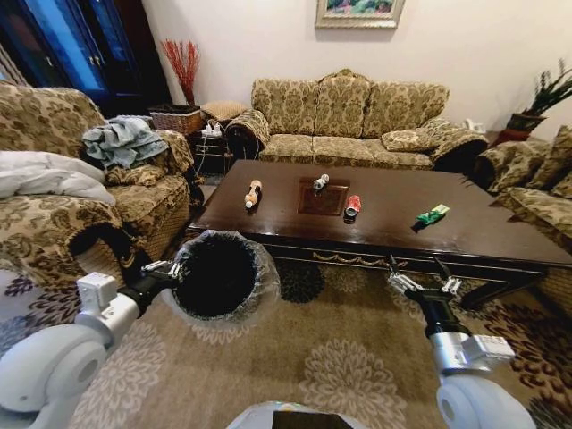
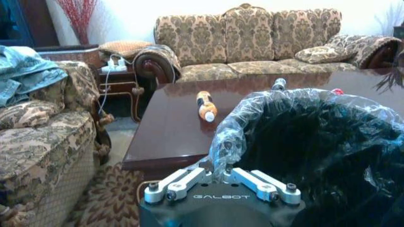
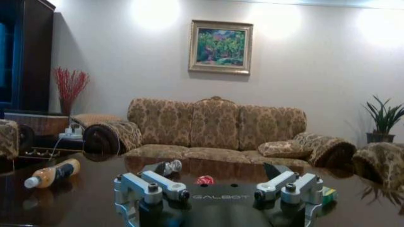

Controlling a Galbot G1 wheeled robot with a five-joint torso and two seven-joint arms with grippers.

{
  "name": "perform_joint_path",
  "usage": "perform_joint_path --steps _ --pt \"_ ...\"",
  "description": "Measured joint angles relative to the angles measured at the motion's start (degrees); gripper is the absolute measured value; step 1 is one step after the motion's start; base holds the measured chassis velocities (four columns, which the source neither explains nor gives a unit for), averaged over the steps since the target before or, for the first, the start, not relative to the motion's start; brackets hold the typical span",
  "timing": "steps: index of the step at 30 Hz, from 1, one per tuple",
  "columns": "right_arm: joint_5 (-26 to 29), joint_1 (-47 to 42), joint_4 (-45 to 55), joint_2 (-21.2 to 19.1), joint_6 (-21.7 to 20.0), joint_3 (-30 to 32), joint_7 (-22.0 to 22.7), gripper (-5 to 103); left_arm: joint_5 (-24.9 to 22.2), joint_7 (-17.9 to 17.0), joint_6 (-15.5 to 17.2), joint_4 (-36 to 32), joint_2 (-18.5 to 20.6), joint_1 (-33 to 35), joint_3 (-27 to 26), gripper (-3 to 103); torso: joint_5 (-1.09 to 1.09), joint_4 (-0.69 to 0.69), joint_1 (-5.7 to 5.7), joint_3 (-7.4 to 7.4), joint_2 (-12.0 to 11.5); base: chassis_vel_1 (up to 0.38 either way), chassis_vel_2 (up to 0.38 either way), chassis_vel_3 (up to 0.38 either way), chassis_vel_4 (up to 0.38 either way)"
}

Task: Move to the front of the table and place the trash on the table into the trash bin.

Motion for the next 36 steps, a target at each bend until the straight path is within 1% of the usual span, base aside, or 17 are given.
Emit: perform_joint_path --steps 5,6,9,11,17,21,24,28,36 --pt "-0.25 -0.28 0.21 0.19 0.01 -0.17 -0.03 100 0.12 0.01 0.02 0.02 -0.13 -0.22 0.61 3 0.00 -0.01 0.49 0.85 1.36 0.000 0.000 0.000 0.000" --pt "-0.25 -0.28 0.21 0.19 0.01 -0.17 -0.03 100 0.12 0.01 0.02 0.02 -0.13 -0.22 0.61 3 0.00 -0.01 0.49 0.85 1.36 0.000 0.000 0.000 0.000" --pt "-0.42 -0.43 0.35 0.39 0.05 -0.26 -0.12 100 0.13 0.01 0.10 0.04 -0.26 -0.18 0.47 3 0.00 0.00 0.90 1.55 2.45 0.000 0.000 0.000 0.000" --pt "-0.43 -0.45 0.36 0.40 0.06 -0.26 -0.13 100 0.13 0.01 0.11 0.04 -0.27 -0.17 0.44 3 0.00 0.00 0.95 1.61 2.57 0.000 0.000 0.000 0.000" --pt "-0.72 -1.23 0.84 0.82 0.29 -0.30 -0.24 100 0.13 0.08 0.19 0.06 -0.53 0.03 0.08 3 0.00 0.00 1.59 2.65 4.25 0.000 0.000 0.000 0.000" --pt "-0.81 -1.60 0.88 0.94 0.49 -0.25 -0.29 100 0.09 0.12 0.35 0.06 -0.55 -0.07 0.08 3 0.00 -0.01 1.77 2.93 4.71 0.000 0.000 0.000 0.000" --pt "-0.82 -1.64 0.88 0.96 0.54 -0.22 -0.30 100 0.05 0.24 0.39 0.06 -0.59 -0.08 0.07 3 0.00 0.02 1.93 3.11 5.06 0.000 0.000 0.000 0.000" --pt "-0.84 -1.63 0.88 1.04 0.55 -0.26 -0.31 100 0.01 1.42 0.41 0.06 -0.69 0.15 -0.34 3 0.00 0.00 2.27 3.50 5.81 0.000 0.000 0.000 0.000" --pt "-0.85 -2.01 1.09 1.29 0.65 -0.13 -0.31 100 0.00 1.45 0.44 0.06 -0.72 0.26 -0.50 3 0.00 0.00 3.23 4.80 8.06 0.000 0.000 0.000 0.000"
